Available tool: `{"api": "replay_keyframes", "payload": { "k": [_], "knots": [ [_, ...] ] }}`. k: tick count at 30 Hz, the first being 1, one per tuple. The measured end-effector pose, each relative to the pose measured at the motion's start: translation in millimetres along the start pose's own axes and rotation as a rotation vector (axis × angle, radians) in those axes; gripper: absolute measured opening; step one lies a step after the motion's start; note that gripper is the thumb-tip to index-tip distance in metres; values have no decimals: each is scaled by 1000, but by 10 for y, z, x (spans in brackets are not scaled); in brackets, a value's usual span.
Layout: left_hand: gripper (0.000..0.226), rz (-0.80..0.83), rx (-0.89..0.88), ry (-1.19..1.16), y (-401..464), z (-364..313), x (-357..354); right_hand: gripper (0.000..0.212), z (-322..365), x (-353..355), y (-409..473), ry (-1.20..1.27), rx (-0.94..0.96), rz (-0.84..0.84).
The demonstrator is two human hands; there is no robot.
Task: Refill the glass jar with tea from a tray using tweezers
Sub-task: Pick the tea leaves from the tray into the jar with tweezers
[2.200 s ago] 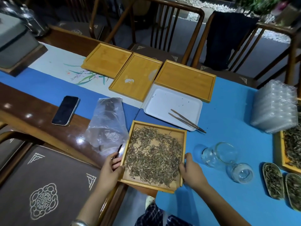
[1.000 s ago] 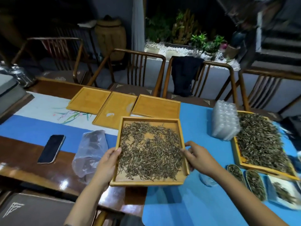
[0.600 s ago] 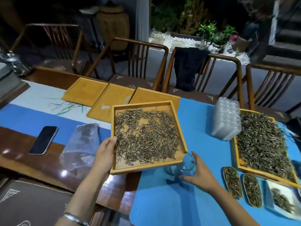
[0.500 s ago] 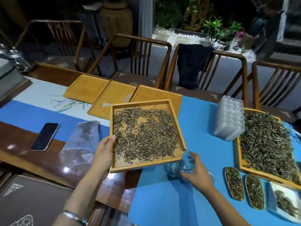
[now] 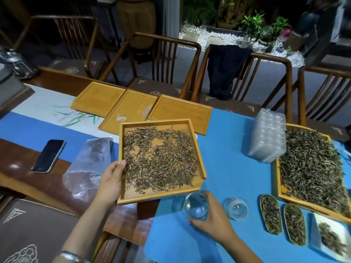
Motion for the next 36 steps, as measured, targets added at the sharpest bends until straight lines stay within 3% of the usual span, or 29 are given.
{"api": "replay_keyframes", "payload": {
  "k": [3,5,6,10,13,20,25,30,36],
  "knots": [
    [15,0,12,-10,22,53,38,118,-39,33,-49,-11,-35,116],
    [20,6,27,-35,38,118,86,128,-114,190,-72,48,-51,147],
    [24,13,39,-54,55,156,109,117,-150,329,-52,109,-57,111],
    [27,-22,71,-110,82,235,288,36,-162,903,373,133,-62,-126],
    [26,-55,76,-152,87,280,428,17,-36,915,968,-28,2,-128],
    [22,-147,46,-194,55,409,709,40,189,69,2053,-503,103,233],
    [26,-194,60,-213,16,515,861,37,195,-251,2337,-715,118,294],
    [20,-260,83,-233,-27,585,1014,21,148,-279,2362,-585,126,208],
    [21,-244,70,-212,-10,486,993,13,310,200,2143,-191,143,31]
  ]
}}
Point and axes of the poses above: each hand's wrist, its own y-axis towards the middle knuckle, its own x-axis out of the back of the hand, z = x × y, the point moved 7 cm from there along y, towards the middle knuckle, and after that the axes turned 5 degrees about x, right-handed, at the moved point
